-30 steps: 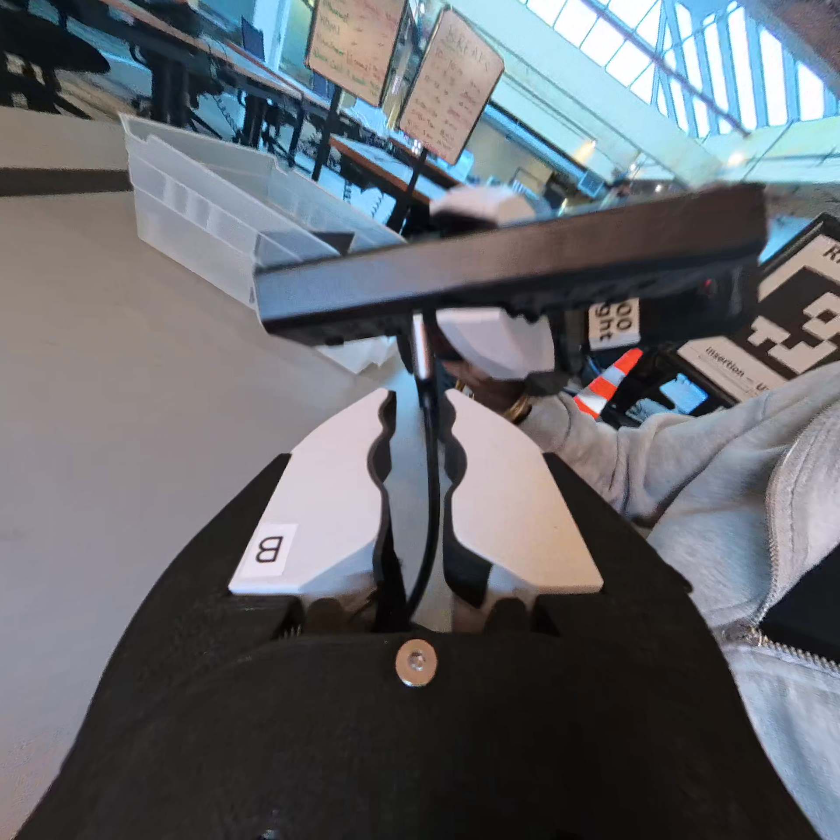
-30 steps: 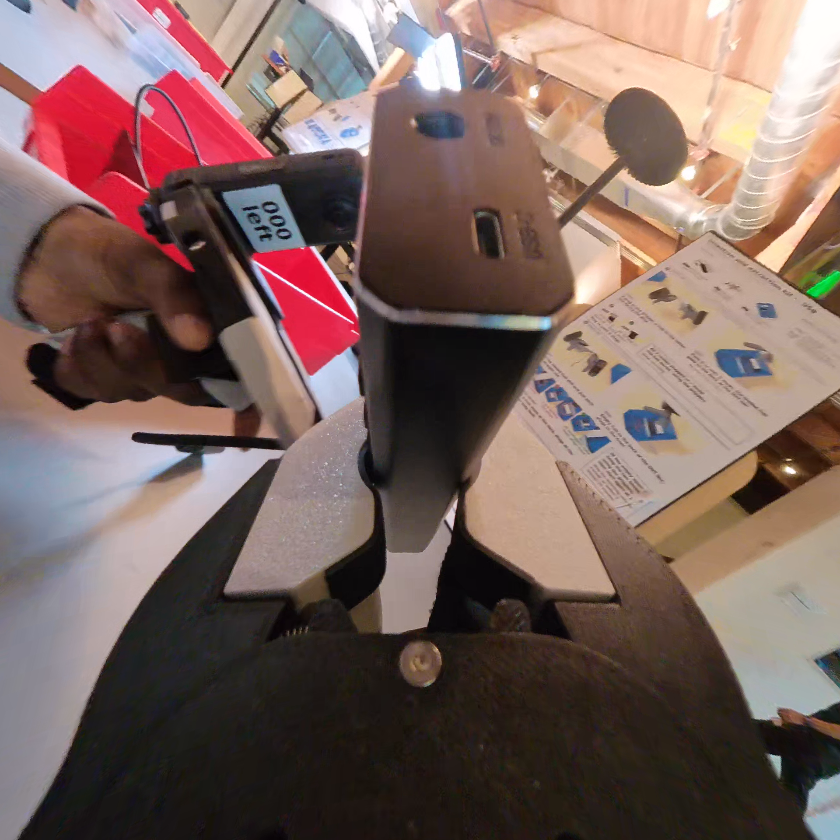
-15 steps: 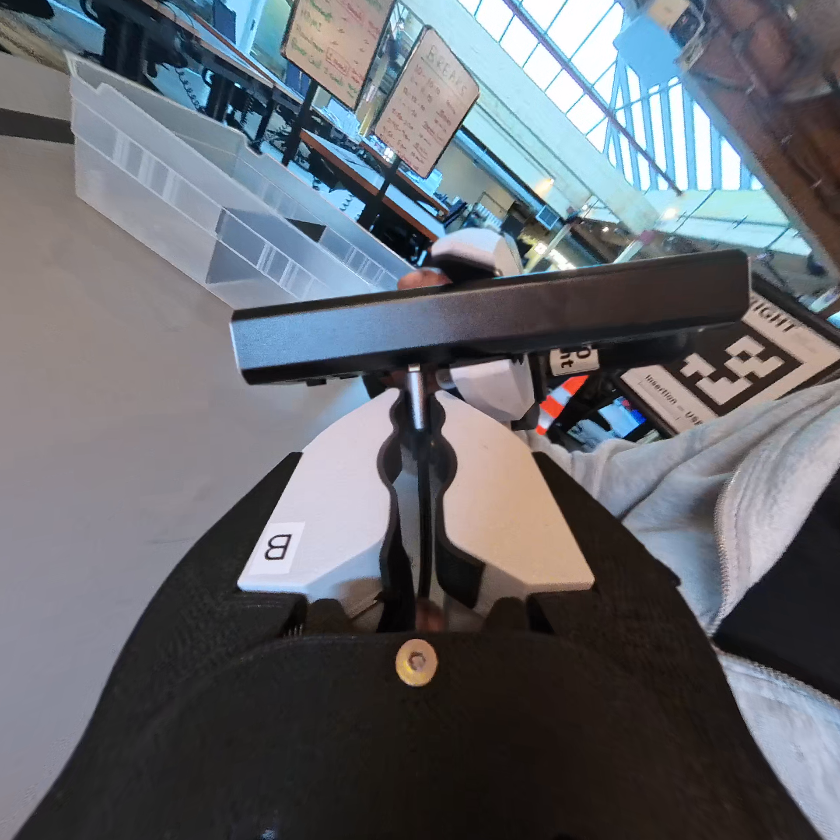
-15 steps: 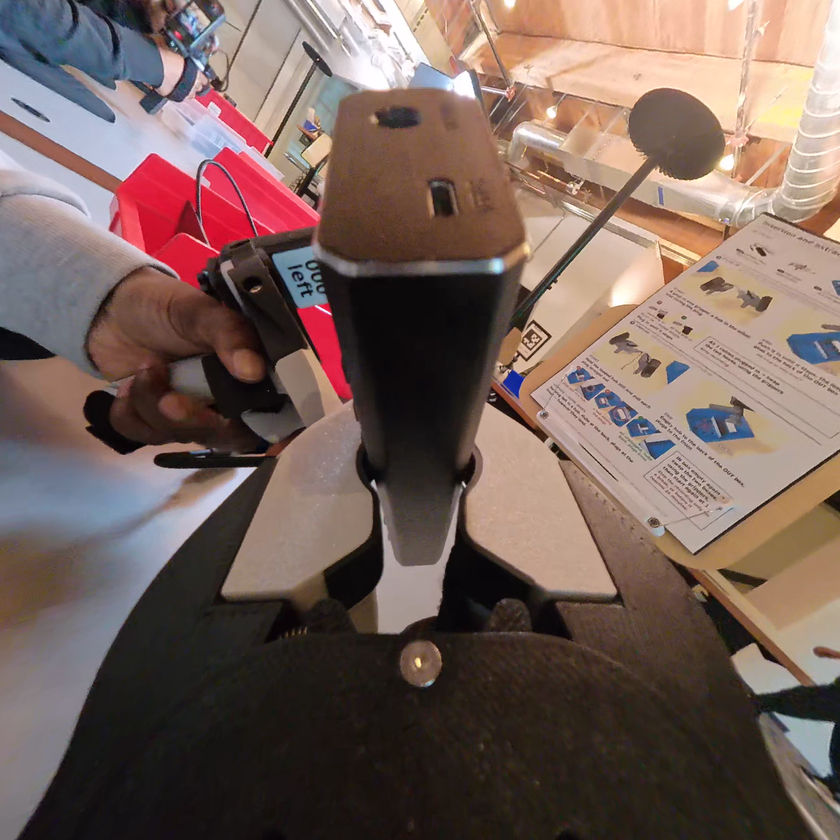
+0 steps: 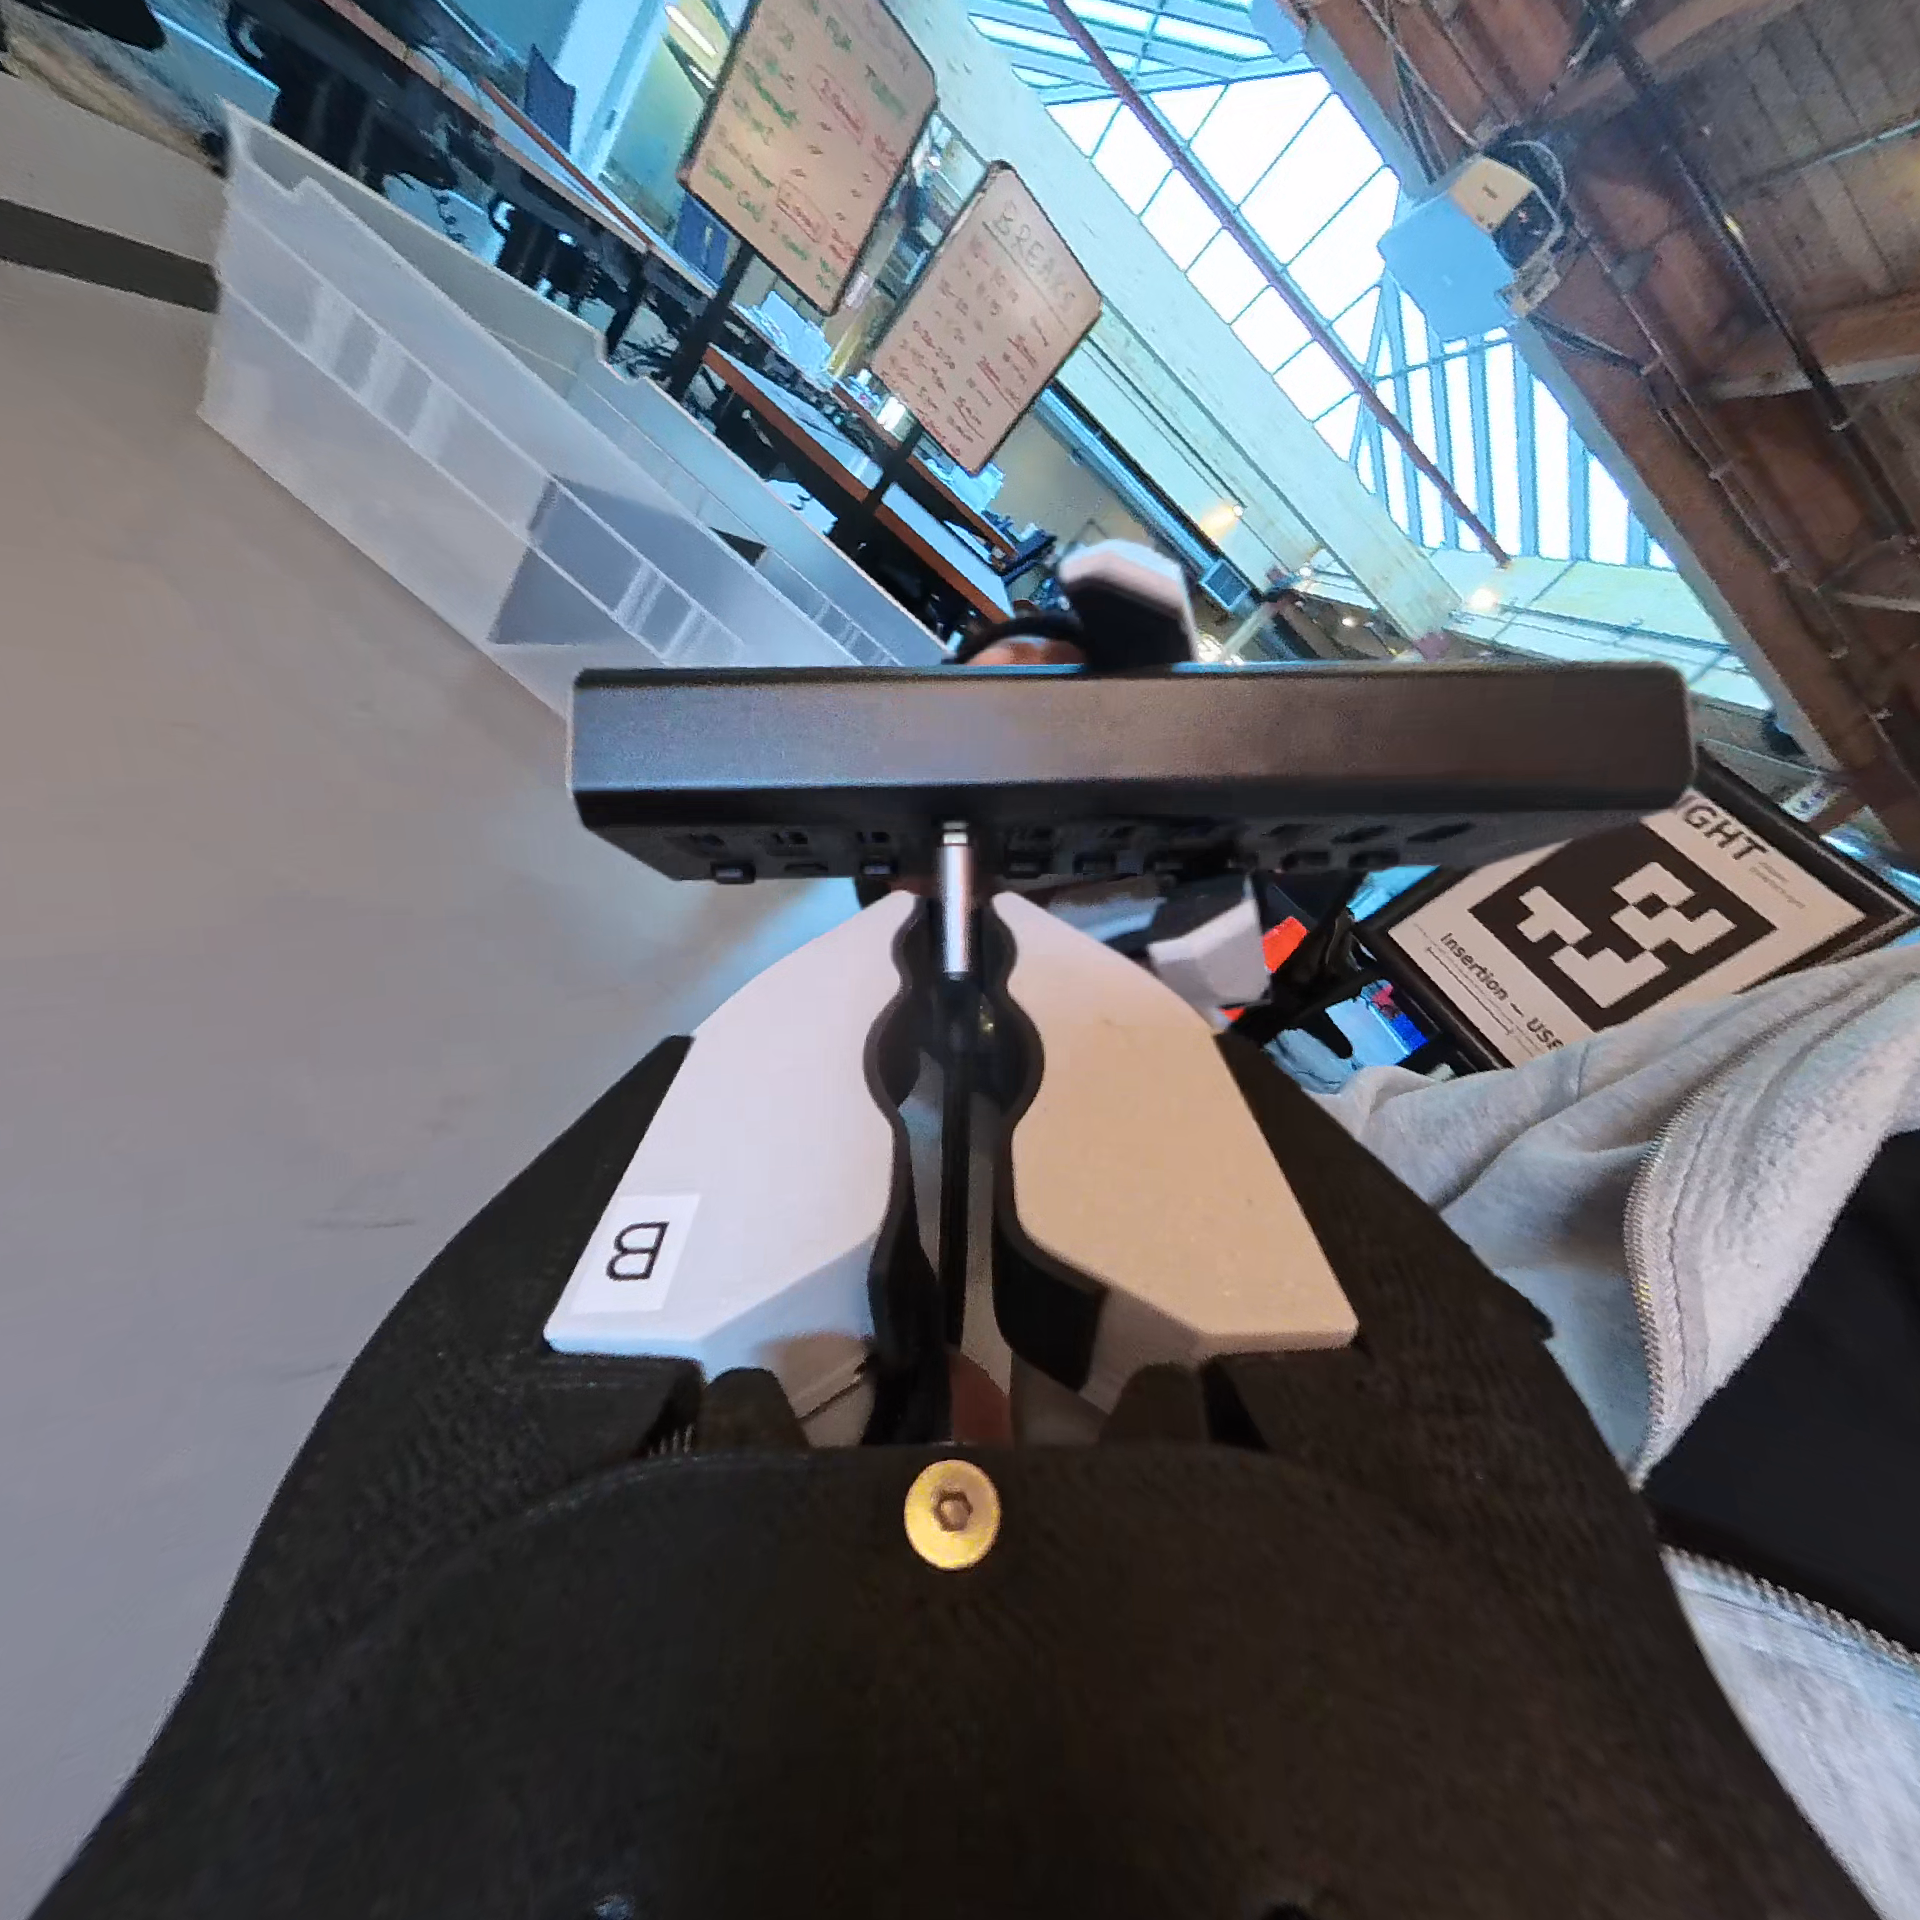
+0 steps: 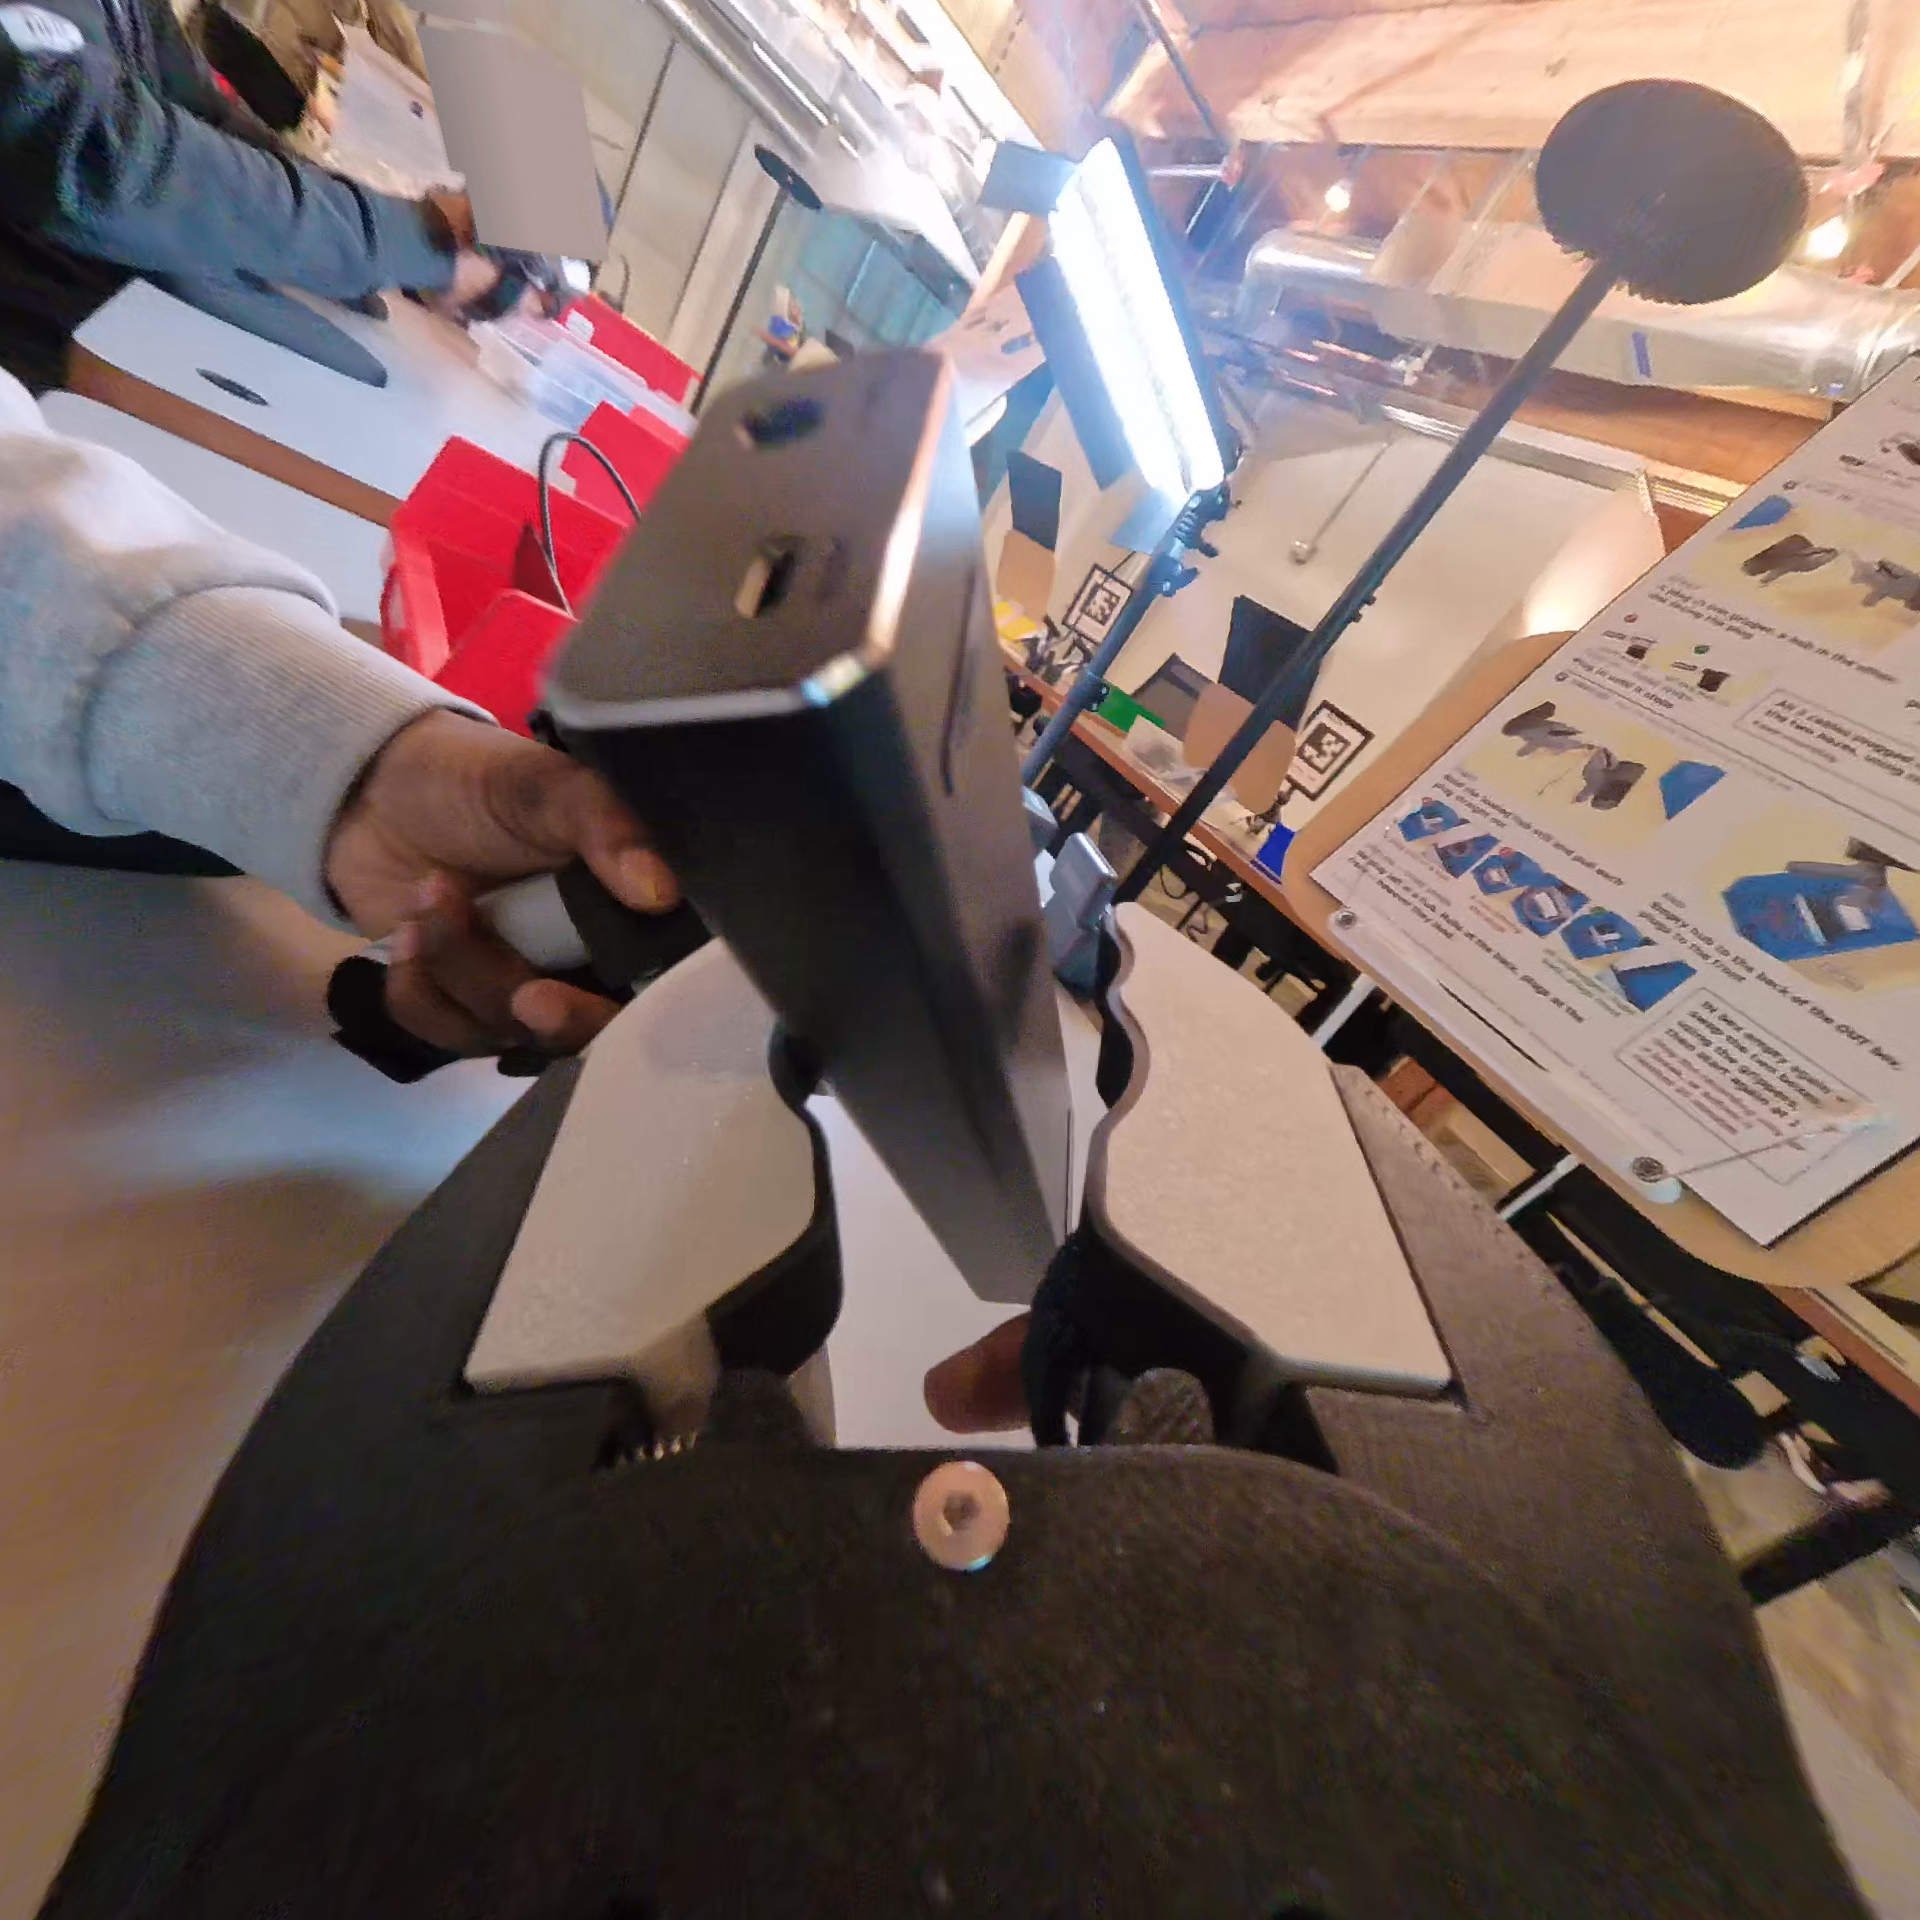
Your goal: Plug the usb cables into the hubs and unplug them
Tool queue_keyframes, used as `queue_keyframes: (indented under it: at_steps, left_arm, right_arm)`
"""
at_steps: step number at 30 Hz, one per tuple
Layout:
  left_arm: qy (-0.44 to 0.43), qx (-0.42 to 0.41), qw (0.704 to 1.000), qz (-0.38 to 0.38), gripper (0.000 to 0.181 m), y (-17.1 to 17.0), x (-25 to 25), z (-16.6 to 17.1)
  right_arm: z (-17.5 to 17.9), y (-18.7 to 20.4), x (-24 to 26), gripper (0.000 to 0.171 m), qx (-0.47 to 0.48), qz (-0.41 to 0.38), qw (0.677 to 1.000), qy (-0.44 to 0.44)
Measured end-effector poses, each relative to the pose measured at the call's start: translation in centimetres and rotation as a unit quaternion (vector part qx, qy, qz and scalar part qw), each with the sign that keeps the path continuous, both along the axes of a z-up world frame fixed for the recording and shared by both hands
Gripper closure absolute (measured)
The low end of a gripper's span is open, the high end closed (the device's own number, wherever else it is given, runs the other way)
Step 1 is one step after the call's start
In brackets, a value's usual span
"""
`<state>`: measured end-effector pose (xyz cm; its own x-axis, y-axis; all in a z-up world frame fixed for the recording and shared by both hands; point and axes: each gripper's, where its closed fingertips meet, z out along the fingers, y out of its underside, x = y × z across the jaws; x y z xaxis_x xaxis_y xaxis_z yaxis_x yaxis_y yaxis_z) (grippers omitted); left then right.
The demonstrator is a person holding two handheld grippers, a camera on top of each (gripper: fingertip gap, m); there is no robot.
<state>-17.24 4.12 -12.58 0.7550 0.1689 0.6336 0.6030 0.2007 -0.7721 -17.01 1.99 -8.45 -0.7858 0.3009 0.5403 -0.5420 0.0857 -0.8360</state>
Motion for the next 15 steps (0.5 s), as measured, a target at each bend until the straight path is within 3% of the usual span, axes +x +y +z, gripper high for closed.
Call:
queue_keyframes:
  at_steps: [4,8,14,15]
  left_arm:
    - [-0.026,-0.001,0.999,0.019,0.173,-0.4,-0.7,-0.6]
    - [-0.011,-0.022,0.999,0.032,0.173,-0.7,-1.0,-0.9]
    - [0.004,-0.053,0.999,0.009,0.165,-0.2,-0.3,-0.9]
    - [0.008,-0.070,0.997,0.024,0.171,-0.2,-0.6,-1.3]
  right_arm:
    - [0.5,0.2,-0.4,0.138,-0.016,-0.035,0.998,0.047]
    - [0.0,0.1,-0.8,0.139,0.010,-0.069,0.993,0.096]
    - [0.5,-0.1,-0.1,0.141,-0.009,-0.045,0.997,0.060]
    - [0.4,-0.2,-0.2,0.141,-0.006,-0.052,0.997,0.063]
